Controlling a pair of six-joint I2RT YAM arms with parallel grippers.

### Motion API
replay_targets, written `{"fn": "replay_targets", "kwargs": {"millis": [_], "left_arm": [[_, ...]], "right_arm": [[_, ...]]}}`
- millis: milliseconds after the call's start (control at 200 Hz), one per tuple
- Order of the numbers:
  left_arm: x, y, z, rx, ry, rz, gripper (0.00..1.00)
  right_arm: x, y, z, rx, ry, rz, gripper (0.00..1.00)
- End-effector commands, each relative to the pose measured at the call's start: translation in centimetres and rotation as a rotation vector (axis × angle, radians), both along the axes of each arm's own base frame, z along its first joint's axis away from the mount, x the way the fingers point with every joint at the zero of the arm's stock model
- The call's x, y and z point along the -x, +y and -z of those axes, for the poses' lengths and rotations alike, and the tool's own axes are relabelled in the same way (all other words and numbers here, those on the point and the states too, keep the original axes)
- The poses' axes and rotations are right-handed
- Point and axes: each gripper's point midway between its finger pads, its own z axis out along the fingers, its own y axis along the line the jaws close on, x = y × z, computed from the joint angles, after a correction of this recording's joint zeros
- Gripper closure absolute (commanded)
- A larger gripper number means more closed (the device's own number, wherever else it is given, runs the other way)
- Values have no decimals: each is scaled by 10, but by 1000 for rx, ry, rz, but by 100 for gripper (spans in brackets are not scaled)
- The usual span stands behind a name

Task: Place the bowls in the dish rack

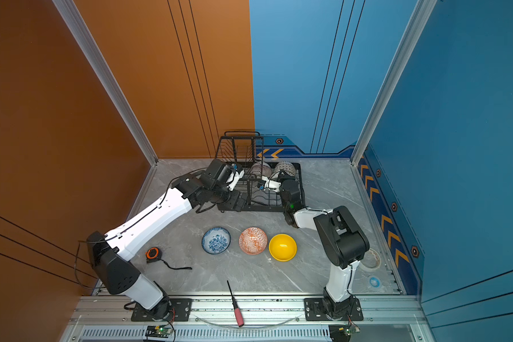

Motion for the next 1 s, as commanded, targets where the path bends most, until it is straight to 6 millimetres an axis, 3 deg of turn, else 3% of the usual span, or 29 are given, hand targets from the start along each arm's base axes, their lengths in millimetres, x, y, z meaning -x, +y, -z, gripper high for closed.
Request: {"fn": "replay_targets", "kwargs": {"millis": [0, 426, 861, 871, 891, 996], "left_arm": [[3, 1, 0, 0, 10, 16, 2], [5, 2, 2, -5, 12, 28, 2], [6, 5, 5, -12, 18, 36, 2], [5, 5, 4, -11, 16, 35, 2], [5, 5, 4, -12, 16, 36, 2], [4, 6, 4, -11, 16, 34, 2]], "right_arm": [[-12, 2, -30, -16, -98, 32, 100], [-34, 21, 4, 31, 33, 50, 100], [-49, 48, 7, 31, 51, 50, 100], [-51, 48, 19, 42, 69, 50, 100], [-52, 50, 24, 46, 75, 50, 100], [-54, 55, 28, 44, 77, 47, 100]]}}
